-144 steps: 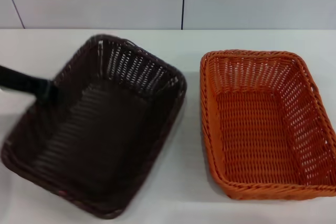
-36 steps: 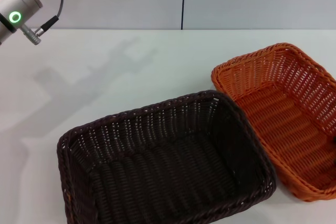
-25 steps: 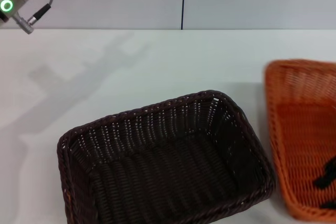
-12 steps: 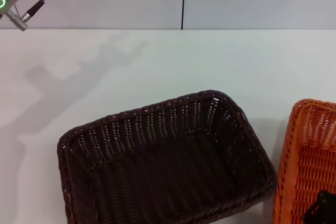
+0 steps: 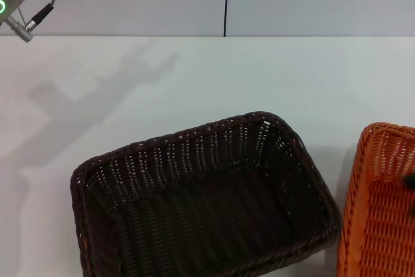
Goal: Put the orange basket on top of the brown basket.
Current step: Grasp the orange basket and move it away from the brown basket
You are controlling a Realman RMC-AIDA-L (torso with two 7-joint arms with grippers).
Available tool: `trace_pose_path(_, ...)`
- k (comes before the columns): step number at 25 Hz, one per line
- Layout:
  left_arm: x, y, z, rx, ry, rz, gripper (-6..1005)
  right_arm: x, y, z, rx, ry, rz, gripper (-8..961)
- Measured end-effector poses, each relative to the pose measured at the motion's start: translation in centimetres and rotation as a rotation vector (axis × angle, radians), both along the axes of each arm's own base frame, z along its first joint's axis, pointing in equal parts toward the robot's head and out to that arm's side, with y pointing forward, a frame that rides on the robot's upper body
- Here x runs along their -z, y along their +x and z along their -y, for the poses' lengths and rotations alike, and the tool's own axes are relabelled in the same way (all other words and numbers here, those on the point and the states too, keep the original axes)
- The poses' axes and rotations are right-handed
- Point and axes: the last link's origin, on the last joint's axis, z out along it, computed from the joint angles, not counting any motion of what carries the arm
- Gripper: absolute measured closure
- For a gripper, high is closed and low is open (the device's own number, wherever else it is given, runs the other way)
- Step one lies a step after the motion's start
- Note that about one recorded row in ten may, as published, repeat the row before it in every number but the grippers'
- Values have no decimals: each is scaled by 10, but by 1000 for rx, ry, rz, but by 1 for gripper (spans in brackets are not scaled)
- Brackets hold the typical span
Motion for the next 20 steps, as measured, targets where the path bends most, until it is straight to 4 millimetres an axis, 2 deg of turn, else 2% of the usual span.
trace_pose_path(2,-1,-2,0,-4,2,2,198,-30,-1,-7,8,147,32,437)
trace_pose_path(3,-1,-2,1,-6,3,3,198,-30,-1,-7,8,147,32,435)
trace_pose_path(6,-1,-4,1,-9,2,4,198,-58,-1,-12,12,318,71,431)
trace_pose_path(10,-1,-5,2,-10,3,5,199,-79,4,-19,40,495,137,412)
trace_pose_path(13,-1,-5,2,-10,3,7,199,-81,12,-26,66,551,166,367)
trace_pose_path(20,1,-7,2,-18,-3,12,199,-57,34,-37,112,470,186,261)
